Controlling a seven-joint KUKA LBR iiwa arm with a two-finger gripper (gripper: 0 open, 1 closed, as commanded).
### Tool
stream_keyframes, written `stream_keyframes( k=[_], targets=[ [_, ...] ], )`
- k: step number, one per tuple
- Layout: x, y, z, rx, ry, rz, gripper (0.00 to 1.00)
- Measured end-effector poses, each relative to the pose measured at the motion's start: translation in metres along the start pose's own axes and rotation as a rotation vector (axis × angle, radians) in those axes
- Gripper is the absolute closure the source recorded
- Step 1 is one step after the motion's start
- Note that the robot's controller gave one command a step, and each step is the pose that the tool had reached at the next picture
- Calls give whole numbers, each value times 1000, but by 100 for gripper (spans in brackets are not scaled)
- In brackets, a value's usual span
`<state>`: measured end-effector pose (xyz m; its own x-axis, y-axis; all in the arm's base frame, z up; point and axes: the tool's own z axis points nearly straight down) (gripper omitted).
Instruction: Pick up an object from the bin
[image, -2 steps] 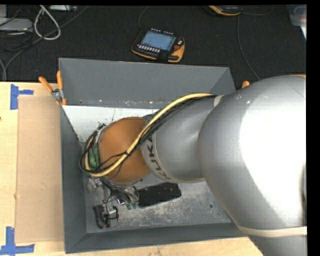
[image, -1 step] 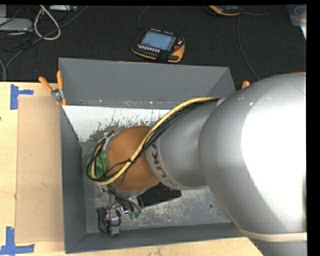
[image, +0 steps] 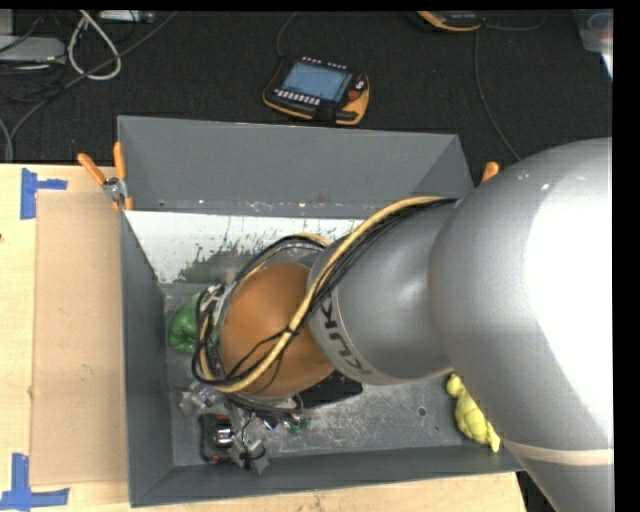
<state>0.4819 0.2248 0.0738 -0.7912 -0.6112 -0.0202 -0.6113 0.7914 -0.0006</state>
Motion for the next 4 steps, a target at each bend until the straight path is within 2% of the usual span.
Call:
stream_keyframes(
  k=[1, 2, 4],
  targets=[
    [-14, -6, 3, 1, 21, 461, 0],
    [-5, -1, -1, -2, -1, 54, 100],
    [-5, -1, -2, -2, -1, 57, 100]
  ],
)
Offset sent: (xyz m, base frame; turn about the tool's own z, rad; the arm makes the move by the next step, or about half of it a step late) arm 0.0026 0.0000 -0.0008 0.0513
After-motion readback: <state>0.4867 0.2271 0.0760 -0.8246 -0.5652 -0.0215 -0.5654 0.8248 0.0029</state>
